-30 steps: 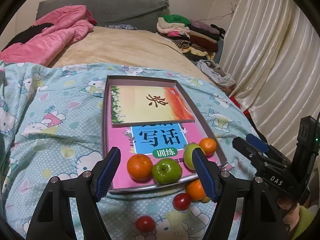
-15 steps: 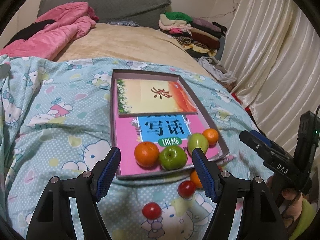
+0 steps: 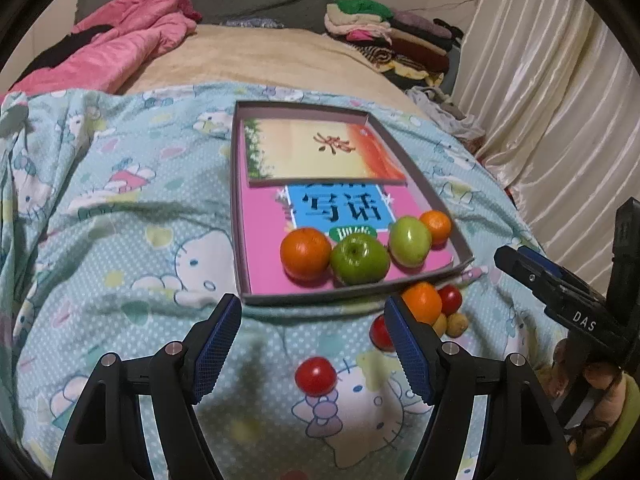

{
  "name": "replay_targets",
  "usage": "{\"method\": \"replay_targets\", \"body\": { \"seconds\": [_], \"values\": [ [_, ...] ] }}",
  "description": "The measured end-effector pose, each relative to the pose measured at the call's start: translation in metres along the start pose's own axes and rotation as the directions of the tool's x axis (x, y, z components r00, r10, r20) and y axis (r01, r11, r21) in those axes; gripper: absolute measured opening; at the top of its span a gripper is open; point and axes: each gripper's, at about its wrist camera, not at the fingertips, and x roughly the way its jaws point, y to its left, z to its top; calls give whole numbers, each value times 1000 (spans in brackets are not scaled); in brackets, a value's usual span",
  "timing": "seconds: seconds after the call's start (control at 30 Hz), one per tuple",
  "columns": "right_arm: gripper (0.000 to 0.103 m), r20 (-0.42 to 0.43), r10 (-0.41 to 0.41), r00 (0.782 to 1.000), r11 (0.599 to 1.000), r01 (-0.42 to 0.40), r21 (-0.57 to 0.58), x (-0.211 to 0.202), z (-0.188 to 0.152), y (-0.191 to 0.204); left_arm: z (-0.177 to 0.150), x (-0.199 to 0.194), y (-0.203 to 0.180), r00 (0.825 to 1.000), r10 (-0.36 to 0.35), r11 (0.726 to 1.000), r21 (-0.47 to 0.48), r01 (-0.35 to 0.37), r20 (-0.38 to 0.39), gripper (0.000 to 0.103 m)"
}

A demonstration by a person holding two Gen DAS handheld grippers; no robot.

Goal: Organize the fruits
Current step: 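Withdraw both open tools from the tray back toward the fruit pile, then close the left tool on a red cherry tomato while the right tool grasps a small brown fruit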

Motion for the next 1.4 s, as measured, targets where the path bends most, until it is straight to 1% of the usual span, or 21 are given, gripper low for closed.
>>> {"method": "replay_targets", "body": {
  "seconds": [0.07,0.2,0.33,0.53,0.8,0.9,0.93,1.0,1.03,1.07,1.2,1.27,1.33,1.4],
  "values": [
    [80,-15,-9,1000,1000,9,-10,0,-3,2,-2,1,0,1000,-3,1000,-5,3,-11,75],
    [80,-54,-23,998,999,21,-39,3,-10,11,-9,5,-1,999,15,1000,1,-15,-46,75],
    [80,-69,-40,997,997,35,-75,3,-15,18,-15,8,-3,997,27,1000,12,-26,-72,75],
    [80,-91,-40,995,995,32,-90,4,-21,24,-23,11,-6,993,36,999,23,-34,-109,75],
    [80,-141,-62,988,991,45,-123,9,-29,31,-28,13,-9,990,46,998,39,-41,-131,75],
    [78,-169,-77,983,990,55,-130,14,-32,31,-30,15,-11,989,47,998,50,-40,-137,75],
    [76,-181,-82,980,990,59,-130,16,-34,30,-31,17,-12,989,46,998,57,-39,-141,74],
    [68,-210,-88,974,990,62,-127,21,-36,28,-31,19,-13,988,50,997,66,-41,-145,71],
    [63,-224,-85,971,991,58,-124,23,-37,27,-32,20,-13,988,50,997,69,-40,-147,69],
    [60,-232,-82,969,991,54,-125,24,-39,27,-32,20,-14,988,50,997,70,-40,-148,67],
    [55,-250,-82,965,988,47,-145,27,-42,29,-33,24,-15,986,43,997,77,-31,-160,64],
    [49,-262,-82,962,987,43,-153,30,-44,30,-33,25,-15,986,26,997,75,-14,-166,55],
    [45,-274,-84,958,987,41,-157,32,-45,31,-34,26,-16,985,21,997,75,-8,-169,54],
    [44,-285,-87,954,986,42,-162,35,-46,31,-34,29,-15,984,13,997,71,0,-180,51]
  ]
}}
